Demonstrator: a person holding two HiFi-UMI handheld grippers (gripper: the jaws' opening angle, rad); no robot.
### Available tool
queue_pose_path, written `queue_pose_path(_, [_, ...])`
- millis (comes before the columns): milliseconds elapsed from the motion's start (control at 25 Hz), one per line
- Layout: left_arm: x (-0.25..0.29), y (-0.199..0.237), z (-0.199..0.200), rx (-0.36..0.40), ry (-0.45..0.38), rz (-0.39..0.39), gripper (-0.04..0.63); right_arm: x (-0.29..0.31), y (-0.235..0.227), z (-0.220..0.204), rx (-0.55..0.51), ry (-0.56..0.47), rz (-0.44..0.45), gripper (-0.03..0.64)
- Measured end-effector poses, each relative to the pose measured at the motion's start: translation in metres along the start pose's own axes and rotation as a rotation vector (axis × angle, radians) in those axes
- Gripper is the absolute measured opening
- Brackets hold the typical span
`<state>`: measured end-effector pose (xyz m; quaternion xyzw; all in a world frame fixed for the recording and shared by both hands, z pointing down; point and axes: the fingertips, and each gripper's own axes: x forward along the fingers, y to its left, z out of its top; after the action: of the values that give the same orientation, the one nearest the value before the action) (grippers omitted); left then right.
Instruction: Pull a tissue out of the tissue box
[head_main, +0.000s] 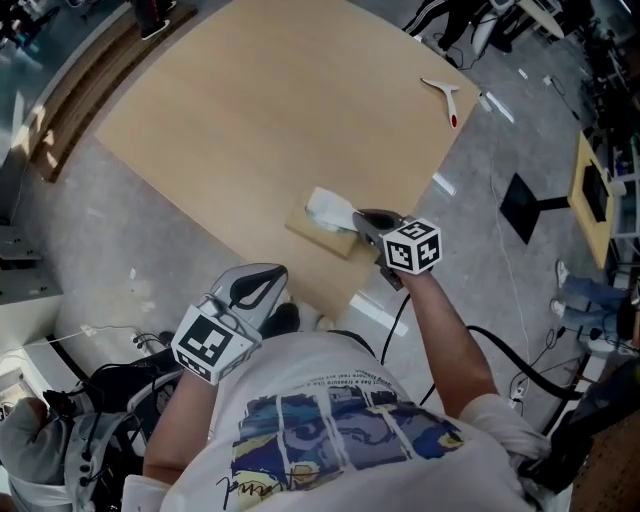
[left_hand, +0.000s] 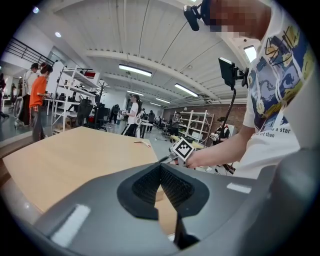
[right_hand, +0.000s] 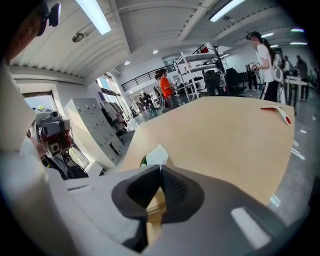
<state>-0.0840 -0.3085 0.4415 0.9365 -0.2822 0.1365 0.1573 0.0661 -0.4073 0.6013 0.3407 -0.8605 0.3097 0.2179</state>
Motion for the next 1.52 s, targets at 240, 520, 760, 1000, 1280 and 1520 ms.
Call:
queue_pose_path(240, [-0.003, -0.009, -0.003, 0.006, -0.007, 0.008, 0.003, -0.009, 0.012, 0.007, -0.112, -0.004, -0.007, 0.003])
queue_pose_path(520, [-0.004, -0.02, -0.006, 0.007, -0.022, 0.018, 0.003, -0.016, 0.024, 0.014, -0.217, -0.005, -0.018, 0.003])
queue_pose_path(760, [0.001, -0.032, -0.013, 0.003, -0.028, 0.02, 0.003, -0.022, 0.027, 0.016, -0.286, -0.012, -0.033, 0.003])
queue_pose_path(1000, [-0.001, -0.048, -0.009, 0.007, -0.039, 0.032, 0.003, -0.038, 0.034, 0.022, -0.332, -0.035, -0.04, 0.003])
queue_pose_path(1280, [-0.005, -0.063, -0.009, 0.009, -0.045, 0.062, 0.003, -0.055, 0.045, 0.036, -0.383, -0.072, -0.031, 0.003])
queue_pose_path(1520, [-0.012, -0.081, -0.015, 0.016, -0.049, 0.075, 0.003, -0.075, 0.064, 0.044, -0.424, -0.117, -0.03, 0.003])
